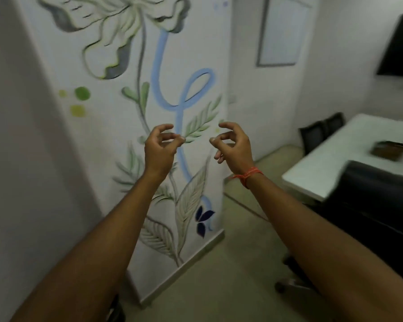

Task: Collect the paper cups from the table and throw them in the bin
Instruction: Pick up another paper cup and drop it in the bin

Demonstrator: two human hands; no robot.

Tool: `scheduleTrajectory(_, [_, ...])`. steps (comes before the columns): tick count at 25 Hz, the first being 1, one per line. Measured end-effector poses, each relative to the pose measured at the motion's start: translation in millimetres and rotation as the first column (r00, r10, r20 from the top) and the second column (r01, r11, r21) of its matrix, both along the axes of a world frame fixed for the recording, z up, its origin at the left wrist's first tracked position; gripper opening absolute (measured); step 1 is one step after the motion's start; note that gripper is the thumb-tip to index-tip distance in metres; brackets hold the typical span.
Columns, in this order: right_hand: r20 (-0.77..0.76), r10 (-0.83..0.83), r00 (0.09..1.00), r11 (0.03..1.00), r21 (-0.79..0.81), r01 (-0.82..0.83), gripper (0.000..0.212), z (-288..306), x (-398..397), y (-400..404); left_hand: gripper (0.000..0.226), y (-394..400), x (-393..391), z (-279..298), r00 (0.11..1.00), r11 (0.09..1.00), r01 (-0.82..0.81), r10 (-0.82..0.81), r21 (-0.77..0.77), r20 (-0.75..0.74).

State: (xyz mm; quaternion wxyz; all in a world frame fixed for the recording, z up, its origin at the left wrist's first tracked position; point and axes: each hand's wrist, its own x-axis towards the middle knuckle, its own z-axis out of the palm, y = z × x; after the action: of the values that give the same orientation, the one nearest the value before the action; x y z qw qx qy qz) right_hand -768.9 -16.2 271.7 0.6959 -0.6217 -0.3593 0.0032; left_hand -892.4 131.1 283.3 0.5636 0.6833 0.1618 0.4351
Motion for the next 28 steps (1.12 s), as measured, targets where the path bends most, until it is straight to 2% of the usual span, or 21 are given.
scheduleTrajectory(5, [0.027,-0.297,0.954,0.954,0.039,0.296,0.045,37.4,88.8,-206.3,0.037,-184.7,141.5,47.3,0.942,0.943,0.324,-0.329,0.073,0.073])
scheduleTrajectory(8, [0.059,-0.497,0.866,0.868,0.048,0.495,0.044,52.9,133.6,-357.3,0.042,-320.6,226.9,53.3,0.846,0.848,0.521,-0.528,0.100,0.070])
scheduleTrajectory(14, [0.059,-0.750,0.658,0.661,0.034,0.750,0.046,51.7,175.0,-577.1,0.039,-522.3,321.1,46.3,0.678,0.679,0.732,-0.734,0.047,0.043])
scheduleTrajectory(19, [0.023,-0.843,0.538,0.539,0.037,0.842,0.043,24.8,207.7,-673.9,0.040,-616.8,376.5,41.9,0.603,0.602,0.796,-0.798,0.060,0.009])
scheduleTrajectory(23, [0.029,-0.845,0.534,0.534,0.013,0.845,0.038,24.7,218.4,-694.0,0.041,-633.3,397.7,28.4,0.584,0.584,0.811,-0.812,0.028,-0.008])
scheduleTrajectory(24, [-0.004,-0.892,0.453,0.453,0.012,0.892,0.037,22.6,279.7,-744.6,0.041,-692.7,468.5,20.8,0.556,0.556,0.831,-0.829,0.027,-0.054])
scheduleTrajectory(25, [-0.015,-0.900,0.435,0.435,0.003,0.900,0.037,18.1,315.1,-774.7,0.041,-725.0,513.4,9.9,0.506,0.506,0.862,-0.858,0.029,-0.084])
scheduleTrajectory(28, [0.015,-0.902,0.431,0.430,-0.022,0.902,0.039,15.3,317.0,-790.6,0.043,-738.4,521.8,10.5,0.532,0.529,0.847,-0.838,0.058,-0.124])
